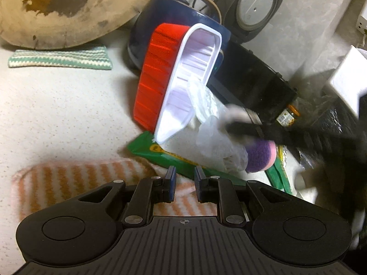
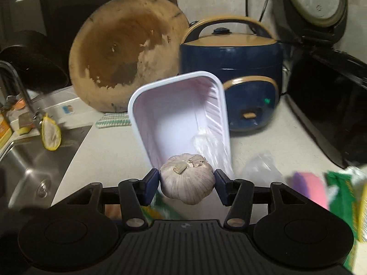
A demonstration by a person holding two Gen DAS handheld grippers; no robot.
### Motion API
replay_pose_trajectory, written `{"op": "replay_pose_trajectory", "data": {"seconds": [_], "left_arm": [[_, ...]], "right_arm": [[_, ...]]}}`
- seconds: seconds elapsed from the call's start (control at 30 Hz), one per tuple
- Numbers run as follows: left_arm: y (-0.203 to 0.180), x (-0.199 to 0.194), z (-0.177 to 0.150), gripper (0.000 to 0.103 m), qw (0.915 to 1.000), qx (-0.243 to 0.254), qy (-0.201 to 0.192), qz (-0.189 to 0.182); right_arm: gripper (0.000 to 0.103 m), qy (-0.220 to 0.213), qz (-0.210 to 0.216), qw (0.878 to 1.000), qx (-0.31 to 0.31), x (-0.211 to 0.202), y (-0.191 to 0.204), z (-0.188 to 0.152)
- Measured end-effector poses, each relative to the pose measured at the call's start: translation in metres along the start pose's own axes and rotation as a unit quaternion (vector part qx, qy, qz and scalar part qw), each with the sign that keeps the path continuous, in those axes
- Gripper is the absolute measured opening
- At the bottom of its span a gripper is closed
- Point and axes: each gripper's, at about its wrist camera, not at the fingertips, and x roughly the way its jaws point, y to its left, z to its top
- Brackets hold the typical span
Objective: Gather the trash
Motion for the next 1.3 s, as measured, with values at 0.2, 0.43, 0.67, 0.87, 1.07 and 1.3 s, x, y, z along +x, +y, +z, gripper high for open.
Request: {"op": "replay_pose_trajectory", "data": {"seconds": [0.2, 0.43, 0.67, 0.87, 1.07, 1.3], "left_arm": [[-0.005, 0.007, 0.002, 0.02, 0.9999, -0.007, 0.008, 0.003], [-0.02, 0.013, -0.006, 0.02, 0.9996, 0.007, 0.026, 0.006], [-0.033, 0.017, -0.016, 0.02, 0.9986, 0.015, 0.045, 0.026], [-0.042, 0.017, -0.015, 0.02, 0.9981, 0.024, 0.045, 0.036], [-0.046, 0.014, -0.016, 0.02, 0.9978, 0.035, 0.039, 0.04], [-0.055, -0.002, -0.014, 0.02, 0.9975, 0.064, 0.017, 0.024]], "right_arm": [[0.052, 0.058, 0.013, 0.998, -0.008, -0.015, -0.009, -0.058], [0.053, 0.078, 0.026, 0.997, -0.006, -0.011, -0.015, -0.092], [0.053, 0.044, 0.001, 0.999, -0.027, -0.003, -0.02, -0.089], [0.056, 0.027, 0.02, 0.999, -0.034, -0.019, -0.029, -0.089], [0.067, -0.023, 0.008, 0.999, -0.037, -0.049, -0.041, -0.072], [0.073, -0.052, -0.095, 0.994, 0.011, -0.064, -0.072, -0.063]]}}
